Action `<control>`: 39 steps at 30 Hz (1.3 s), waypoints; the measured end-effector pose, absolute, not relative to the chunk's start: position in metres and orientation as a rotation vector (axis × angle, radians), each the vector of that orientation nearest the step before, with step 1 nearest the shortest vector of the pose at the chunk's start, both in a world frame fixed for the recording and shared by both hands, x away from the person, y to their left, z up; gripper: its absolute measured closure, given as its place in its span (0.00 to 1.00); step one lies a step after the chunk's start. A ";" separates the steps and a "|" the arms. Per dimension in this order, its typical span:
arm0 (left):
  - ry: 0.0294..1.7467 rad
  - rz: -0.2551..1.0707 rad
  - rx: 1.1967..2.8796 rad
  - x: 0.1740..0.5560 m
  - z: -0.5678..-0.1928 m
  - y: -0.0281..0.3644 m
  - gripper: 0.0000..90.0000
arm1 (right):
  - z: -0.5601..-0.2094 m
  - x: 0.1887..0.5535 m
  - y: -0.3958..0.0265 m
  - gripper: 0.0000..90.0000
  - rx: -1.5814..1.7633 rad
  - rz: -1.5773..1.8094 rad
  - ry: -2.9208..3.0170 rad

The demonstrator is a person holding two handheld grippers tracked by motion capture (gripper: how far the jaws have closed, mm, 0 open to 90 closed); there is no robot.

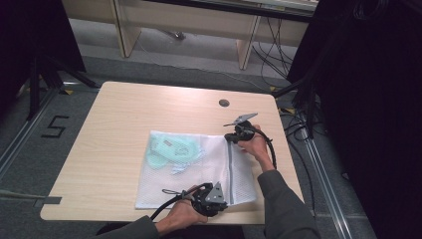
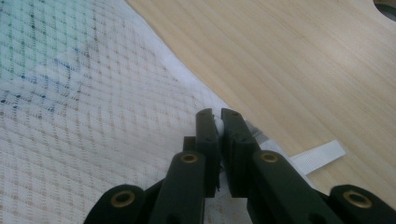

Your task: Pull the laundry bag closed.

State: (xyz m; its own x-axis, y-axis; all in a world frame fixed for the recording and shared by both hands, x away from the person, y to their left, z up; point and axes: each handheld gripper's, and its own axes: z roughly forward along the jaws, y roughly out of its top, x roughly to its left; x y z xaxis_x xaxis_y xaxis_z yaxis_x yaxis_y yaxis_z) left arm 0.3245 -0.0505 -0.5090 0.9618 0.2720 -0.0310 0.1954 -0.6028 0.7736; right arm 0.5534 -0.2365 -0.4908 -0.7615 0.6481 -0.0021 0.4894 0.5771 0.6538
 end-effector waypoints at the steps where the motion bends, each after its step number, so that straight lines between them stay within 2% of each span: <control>1: 0.329 0.111 2.233 0.325 -0.510 -0.050 0.96 | -0.491 0.553 -0.236 0.96 0.958 0.941 2.564; 7: 0.337 0.110 2.248 0.328 -0.509 -0.047 0.94 | -0.491 0.553 -0.236 0.90 0.997 0.937 2.546; 10: 0.365 0.105 2.228 0.329 -0.507 -0.045 0.91 | -0.491 0.555 -0.236 0.76 0.967 0.980 2.546; 12: 0.372 0.100 2.217 0.329 -0.504 -0.043 0.90 | -0.488 0.553 -0.236 0.74 1.059 0.959 2.522; 15: 0.375 0.099 2.209 0.330 -0.498 -0.037 0.84 | -0.483 0.550 -0.236 0.66 1.023 0.999 2.519; 17: 0.385 0.100 2.191 0.331 -0.495 -0.032 0.80 | -0.477 0.546 -0.238 0.65 1.045 0.964 2.525; 20: 0.423 0.137 2.182 0.336 -0.489 -0.018 0.69 | -0.474 0.539 -0.238 0.62 0.999 1.020 2.515; 25: 0.495 0.153 2.152 0.342 -0.485 0.008 0.59 | -0.466 0.528 -0.238 0.56 1.018 0.984 2.539; 39: 0.635 0.242 2.079 0.351 -0.472 0.057 0.55 | -0.455 0.492 -0.233 0.50 0.937 1.024 2.560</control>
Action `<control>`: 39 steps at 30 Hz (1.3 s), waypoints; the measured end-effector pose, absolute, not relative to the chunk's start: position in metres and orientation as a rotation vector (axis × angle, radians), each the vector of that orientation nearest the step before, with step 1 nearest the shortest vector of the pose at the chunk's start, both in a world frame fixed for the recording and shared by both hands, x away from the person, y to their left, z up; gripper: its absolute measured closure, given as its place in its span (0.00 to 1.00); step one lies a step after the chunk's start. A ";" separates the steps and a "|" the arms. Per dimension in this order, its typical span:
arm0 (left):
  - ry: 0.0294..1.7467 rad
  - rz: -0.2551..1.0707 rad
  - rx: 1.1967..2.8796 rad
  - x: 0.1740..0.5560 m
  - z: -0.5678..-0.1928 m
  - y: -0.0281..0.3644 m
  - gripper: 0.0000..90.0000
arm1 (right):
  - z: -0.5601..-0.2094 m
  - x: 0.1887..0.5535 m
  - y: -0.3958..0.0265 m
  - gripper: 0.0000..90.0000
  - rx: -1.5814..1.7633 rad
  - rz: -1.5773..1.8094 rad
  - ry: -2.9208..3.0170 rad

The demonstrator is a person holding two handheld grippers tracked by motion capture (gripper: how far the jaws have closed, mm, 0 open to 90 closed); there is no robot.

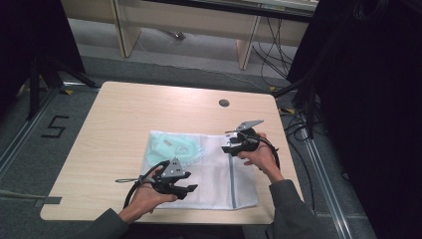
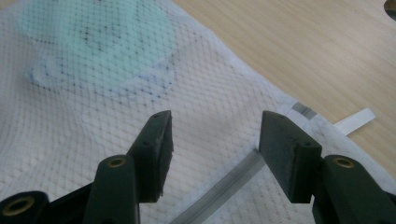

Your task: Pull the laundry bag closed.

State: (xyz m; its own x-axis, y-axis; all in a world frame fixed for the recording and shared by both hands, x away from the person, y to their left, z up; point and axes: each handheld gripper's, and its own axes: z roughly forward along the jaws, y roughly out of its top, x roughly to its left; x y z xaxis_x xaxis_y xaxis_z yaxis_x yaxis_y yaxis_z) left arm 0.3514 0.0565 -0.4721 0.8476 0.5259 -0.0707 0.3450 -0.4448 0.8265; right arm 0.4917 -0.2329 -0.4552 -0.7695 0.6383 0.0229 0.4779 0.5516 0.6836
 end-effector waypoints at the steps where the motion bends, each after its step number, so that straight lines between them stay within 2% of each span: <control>1: 0.644 0.246 2.076 0.352 -0.472 0.059 0.54 | -0.455 0.490 -0.233 0.50 0.949 1.038 2.557; 17: 0.740 0.297 2.088 0.356 -0.467 0.096 0.40 | -0.456 0.465 -0.241 0.45 0.964 1.054 2.563; 39: 0.810 0.325 2.085 0.345 -0.466 0.125 0.34 | -0.457 0.427 -0.249 0.40 0.953 1.067 2.568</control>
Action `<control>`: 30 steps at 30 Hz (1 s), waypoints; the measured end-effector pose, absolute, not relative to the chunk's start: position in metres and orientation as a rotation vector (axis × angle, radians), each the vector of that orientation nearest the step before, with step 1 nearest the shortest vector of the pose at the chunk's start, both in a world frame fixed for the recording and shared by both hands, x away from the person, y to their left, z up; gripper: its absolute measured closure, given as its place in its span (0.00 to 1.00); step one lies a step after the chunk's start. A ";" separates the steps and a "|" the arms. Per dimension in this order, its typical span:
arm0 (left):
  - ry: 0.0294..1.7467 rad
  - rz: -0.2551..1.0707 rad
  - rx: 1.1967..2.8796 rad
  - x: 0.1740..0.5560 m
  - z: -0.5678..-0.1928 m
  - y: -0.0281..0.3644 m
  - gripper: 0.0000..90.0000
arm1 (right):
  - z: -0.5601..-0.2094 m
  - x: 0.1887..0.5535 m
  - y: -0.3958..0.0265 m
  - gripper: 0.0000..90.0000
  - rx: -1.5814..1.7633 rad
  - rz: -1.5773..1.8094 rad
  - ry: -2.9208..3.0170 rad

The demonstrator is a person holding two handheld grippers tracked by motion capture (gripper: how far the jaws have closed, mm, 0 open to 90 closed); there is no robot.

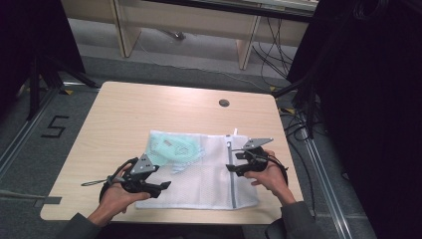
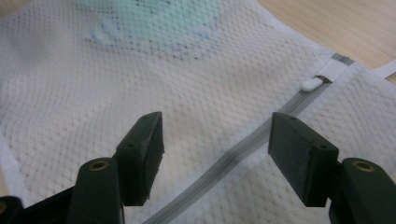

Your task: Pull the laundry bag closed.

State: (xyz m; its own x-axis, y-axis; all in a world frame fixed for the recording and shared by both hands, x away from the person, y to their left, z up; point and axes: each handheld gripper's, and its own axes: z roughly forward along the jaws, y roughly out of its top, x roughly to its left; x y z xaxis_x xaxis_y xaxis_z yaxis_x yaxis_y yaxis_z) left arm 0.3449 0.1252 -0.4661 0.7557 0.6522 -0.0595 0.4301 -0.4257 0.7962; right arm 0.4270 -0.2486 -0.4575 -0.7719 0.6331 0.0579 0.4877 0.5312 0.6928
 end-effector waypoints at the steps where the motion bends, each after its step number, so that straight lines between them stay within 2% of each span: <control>1: 0.813 0.336 2.083 0.344 -0.466 0.126 0.34 | -0.458 0.425 -0.249 0.40 0.961 1.067 2.574; 20: 0.810 0.351 2.092 0.333 -0.469 0.140 0.31 | -0.467 0.388 -0.264 0.35 1.001 0.999 2.613; 30: 0.862 0.362 2.070 0.326 -0.468 0.153 0.31 | -0.471 0.370 -0.276 0.34 1.026 0.971 2.606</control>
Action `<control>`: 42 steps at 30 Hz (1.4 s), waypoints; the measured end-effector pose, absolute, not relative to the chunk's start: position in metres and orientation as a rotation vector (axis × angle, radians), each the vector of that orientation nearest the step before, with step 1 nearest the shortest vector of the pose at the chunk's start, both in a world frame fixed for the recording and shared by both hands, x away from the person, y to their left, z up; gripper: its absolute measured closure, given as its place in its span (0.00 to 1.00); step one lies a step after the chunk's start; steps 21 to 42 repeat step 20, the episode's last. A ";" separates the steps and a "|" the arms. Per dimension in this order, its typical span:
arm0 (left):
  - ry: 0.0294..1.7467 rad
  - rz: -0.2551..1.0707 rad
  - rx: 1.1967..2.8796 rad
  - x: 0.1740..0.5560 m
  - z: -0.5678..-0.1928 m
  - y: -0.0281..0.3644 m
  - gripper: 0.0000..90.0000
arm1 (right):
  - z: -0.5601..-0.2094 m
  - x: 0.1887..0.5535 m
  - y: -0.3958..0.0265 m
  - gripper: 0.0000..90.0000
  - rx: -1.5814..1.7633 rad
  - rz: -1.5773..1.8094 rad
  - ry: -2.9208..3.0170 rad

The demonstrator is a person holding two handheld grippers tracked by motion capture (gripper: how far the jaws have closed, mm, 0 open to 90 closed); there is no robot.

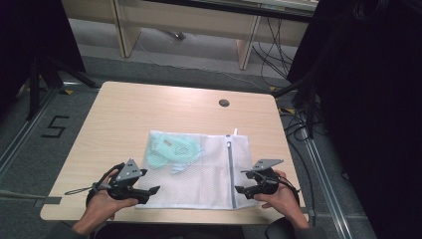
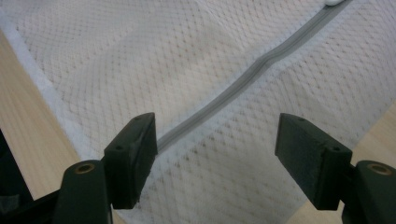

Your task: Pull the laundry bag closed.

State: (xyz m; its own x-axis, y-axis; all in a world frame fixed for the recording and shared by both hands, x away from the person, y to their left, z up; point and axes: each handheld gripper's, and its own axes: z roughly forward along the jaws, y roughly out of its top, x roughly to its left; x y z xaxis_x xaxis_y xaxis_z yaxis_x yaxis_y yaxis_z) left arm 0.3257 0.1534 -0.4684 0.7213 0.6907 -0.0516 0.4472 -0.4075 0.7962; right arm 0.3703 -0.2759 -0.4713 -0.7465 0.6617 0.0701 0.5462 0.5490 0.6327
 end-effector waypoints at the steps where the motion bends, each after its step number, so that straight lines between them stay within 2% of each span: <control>1: 0.861 0.366 2.064 0.326 -0.469 0.154 0.31 | -0.474 0.370 -0.277 0.34 0.999 0.997 2.570; 16: 0.887 0.372 2.059 0.324 -0.471 0.161 0.29 | -0.473 0.353 -0.290 0.33 1.065 0.944 2.593; 42: 0.902 0.350 2.021 0.325 -0.473 0.159 0.27 | -0.475 0.357 -0.292 0.32 1.028 0.968 2.553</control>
